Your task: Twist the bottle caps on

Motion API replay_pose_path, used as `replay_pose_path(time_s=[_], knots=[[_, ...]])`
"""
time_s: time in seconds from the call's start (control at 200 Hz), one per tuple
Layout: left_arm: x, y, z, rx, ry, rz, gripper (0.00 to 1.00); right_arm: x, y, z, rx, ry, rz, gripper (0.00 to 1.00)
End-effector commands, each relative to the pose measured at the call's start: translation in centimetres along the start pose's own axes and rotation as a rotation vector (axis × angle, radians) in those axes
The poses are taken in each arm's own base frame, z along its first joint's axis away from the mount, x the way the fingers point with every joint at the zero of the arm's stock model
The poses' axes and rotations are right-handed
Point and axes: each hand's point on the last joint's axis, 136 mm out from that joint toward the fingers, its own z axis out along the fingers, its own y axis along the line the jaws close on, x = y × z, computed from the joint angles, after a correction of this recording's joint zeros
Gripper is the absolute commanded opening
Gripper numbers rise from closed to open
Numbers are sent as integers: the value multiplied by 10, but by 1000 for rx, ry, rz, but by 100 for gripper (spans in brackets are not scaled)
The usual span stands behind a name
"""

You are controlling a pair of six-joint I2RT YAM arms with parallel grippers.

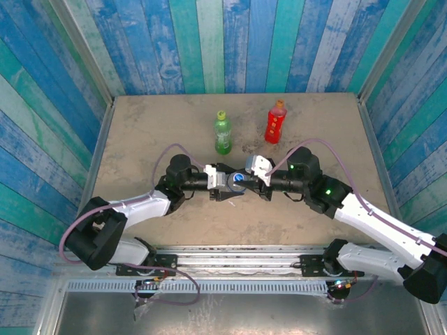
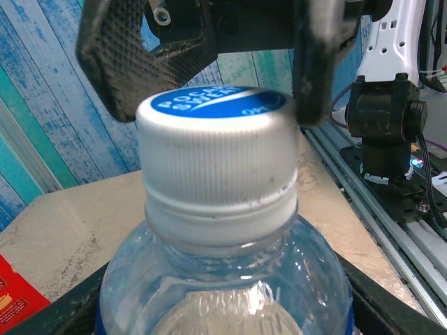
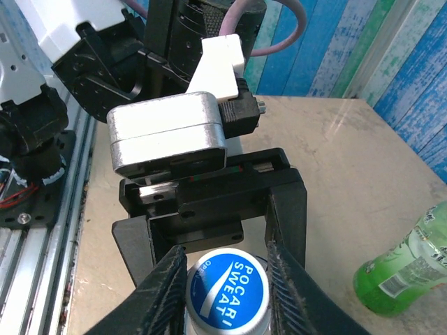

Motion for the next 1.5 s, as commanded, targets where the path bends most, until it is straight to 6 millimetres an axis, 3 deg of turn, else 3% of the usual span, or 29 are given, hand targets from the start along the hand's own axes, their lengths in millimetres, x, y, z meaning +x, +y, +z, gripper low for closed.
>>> replay_pose_path(time_s=[0.0,0.2,0.355,0.496,0.616,0.871,0.951,1.136,1.302,1.492], knots=[[-16,-3,-1,23,-45,44,62,5,-1,0,-5,25,15,36],[-16,-3,1,32,-44,35,62,10,1,3,-21,51,10,34],[-16,0,0,12,-43,30,62,7,-5,4,5,47,20,18],[-21,23,-4,-143,-58,25,62,5,-27,4,130,32,69,12],[-24,45,-10,-278,-68,15,61,15,-45,5,245,44,139,10],[-17,59,-12,-358,-52,-13,61,27,-58,10,368,40,253,8],[-13,58,-11,-346,-37,-14,61,28,-55,15,345,48,274,13],[0,50,-6,-294,6,-48,61,4,-52,1,331,-31,258,48],[6,49,-3,-274,13,-71,62,-3,-44,-10,312,-50,137,56],[7,48,-2,-266,14,-73,61,-2,-38,5,241,-22,110,58]])
